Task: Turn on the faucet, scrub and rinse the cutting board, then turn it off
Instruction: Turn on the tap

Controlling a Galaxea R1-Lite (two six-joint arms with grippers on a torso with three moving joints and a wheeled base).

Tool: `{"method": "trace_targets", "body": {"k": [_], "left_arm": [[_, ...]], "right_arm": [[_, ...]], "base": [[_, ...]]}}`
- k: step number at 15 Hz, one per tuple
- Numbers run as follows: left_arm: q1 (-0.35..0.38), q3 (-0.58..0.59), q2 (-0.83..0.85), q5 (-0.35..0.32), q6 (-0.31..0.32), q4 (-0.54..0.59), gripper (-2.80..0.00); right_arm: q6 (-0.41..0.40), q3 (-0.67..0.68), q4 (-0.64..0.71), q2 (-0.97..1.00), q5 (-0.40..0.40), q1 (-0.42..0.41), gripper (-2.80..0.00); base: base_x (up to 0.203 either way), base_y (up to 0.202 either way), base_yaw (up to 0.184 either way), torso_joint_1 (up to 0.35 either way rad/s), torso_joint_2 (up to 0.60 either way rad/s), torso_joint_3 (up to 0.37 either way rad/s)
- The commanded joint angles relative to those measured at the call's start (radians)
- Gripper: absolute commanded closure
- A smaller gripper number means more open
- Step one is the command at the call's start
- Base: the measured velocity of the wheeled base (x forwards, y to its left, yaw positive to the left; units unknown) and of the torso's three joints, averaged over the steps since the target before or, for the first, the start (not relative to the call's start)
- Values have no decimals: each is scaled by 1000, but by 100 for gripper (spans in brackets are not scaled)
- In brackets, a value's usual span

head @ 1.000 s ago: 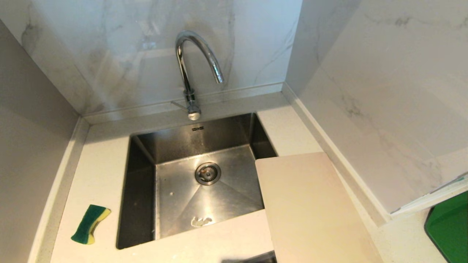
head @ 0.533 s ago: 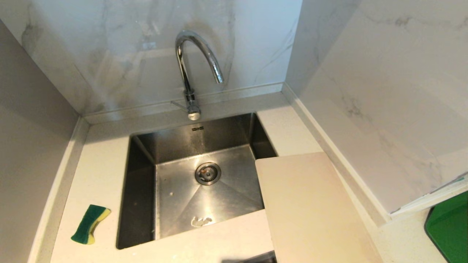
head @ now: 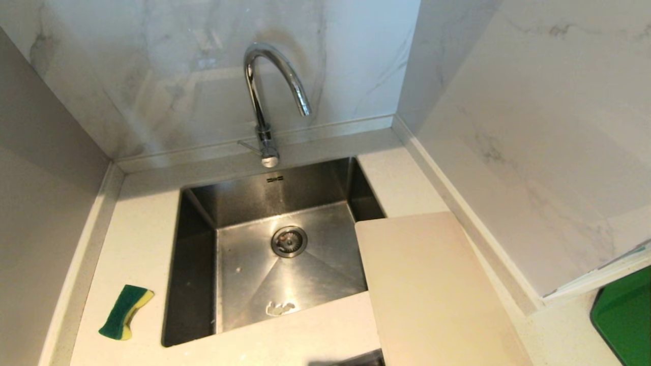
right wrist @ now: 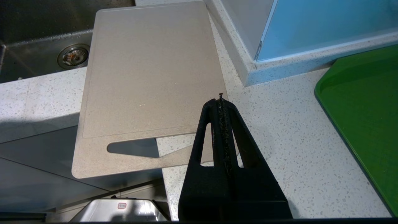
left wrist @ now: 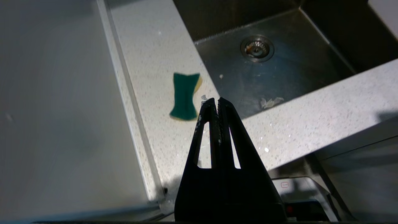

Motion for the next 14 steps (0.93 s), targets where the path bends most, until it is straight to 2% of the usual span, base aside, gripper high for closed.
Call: {"method": "trace_targets", "body": {"k": [1,6,10,14], "left_arm": [[-10,-104,150,3,7,-3,0],[-12,-291,389,2,56,-117,0],[-26,-390,500,1,78,-132,0],[1,-526,693,-12,79,-137,0]], "right_arm": [[0,0,-1,0,0,0,0],[0,0,-1,0,0,0,0],[0,0,-1,0,0,0,0],[0,0,-1,0,0,0,0]], "base": [[0,0,0,0,0,0],[0,0,0,0,0,0],[0,0,0,0,0,0],[0,0,0,0,0,0]]}}
